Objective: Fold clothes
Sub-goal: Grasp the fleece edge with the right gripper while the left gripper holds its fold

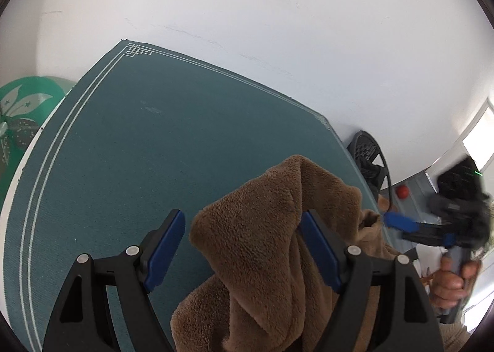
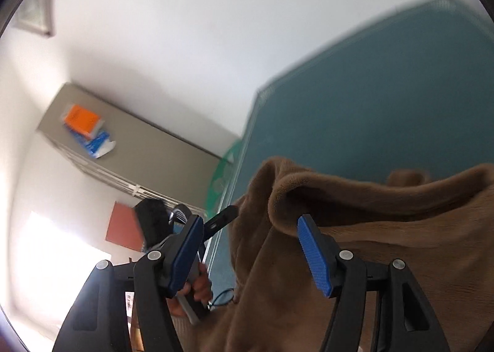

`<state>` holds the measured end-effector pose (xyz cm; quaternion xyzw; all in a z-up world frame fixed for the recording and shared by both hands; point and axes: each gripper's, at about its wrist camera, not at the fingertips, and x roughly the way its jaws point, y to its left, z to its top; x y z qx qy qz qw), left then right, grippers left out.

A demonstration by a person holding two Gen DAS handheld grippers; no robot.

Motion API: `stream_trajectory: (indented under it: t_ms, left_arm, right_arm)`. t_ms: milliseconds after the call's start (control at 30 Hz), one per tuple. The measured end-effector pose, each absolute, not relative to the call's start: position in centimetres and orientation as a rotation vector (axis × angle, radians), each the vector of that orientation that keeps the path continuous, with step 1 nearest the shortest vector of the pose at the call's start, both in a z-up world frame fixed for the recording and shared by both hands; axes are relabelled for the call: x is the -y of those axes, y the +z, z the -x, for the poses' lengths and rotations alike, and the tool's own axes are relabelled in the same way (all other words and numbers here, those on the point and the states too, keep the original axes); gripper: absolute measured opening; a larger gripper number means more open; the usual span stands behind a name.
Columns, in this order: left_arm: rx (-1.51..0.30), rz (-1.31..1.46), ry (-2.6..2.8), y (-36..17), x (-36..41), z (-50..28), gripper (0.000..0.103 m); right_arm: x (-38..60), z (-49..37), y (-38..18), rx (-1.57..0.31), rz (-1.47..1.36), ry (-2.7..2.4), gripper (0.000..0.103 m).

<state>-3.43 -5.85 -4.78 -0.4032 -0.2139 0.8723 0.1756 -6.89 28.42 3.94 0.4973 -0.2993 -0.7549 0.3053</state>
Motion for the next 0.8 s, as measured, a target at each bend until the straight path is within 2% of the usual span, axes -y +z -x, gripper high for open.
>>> stream_trajectory:
  t_ms: [133,300,333,433,500,667,800]
  left_arm:
    - [0.639,1.124,2.46,-4.8,6.5,2.9,0.082]
    - [0.668,1.128,2.45,-5.3,7.1,2.7,0.082]
    - [0.673,1.128,2.448,-5.4,7.3,2.7,0.082]
    - [0.689,1.133,2.447,-5.5,7.7,2.5,0.082]
    - [0.687,1.132,2.46,-5.4,8.2,2.3,0.082]
    - [0.509,1.076,2.453,-3.4,6.5,0.5,0.082]
    - [0.345,1.02,2.433,-1.5,4.7,-1.1,0.082]
  right_arm:
    - [-25.5,9.5,0.7,0.834,-1.444,-1.977,0.065]
    - [-23.6,11.9,-1.2,0.808,-1.461,-2.035,0.063]
    - [-23.3,12.1,-1.3,0.775,-1.457,-2.055,0.05]
    - [-22.7,11.6,-1.3,0.679,-1.411,-2.076,0.025]
    - [-22.7,9.9,-0.1,0.617,-1.321,-2.081,0.019]
    - [-23.4,4.2,3.3,0.475,-1.077,-2.02,0.018]
    - [-24.1,-0.6,4.1,0.307,-0.995,-1.933,0.018]
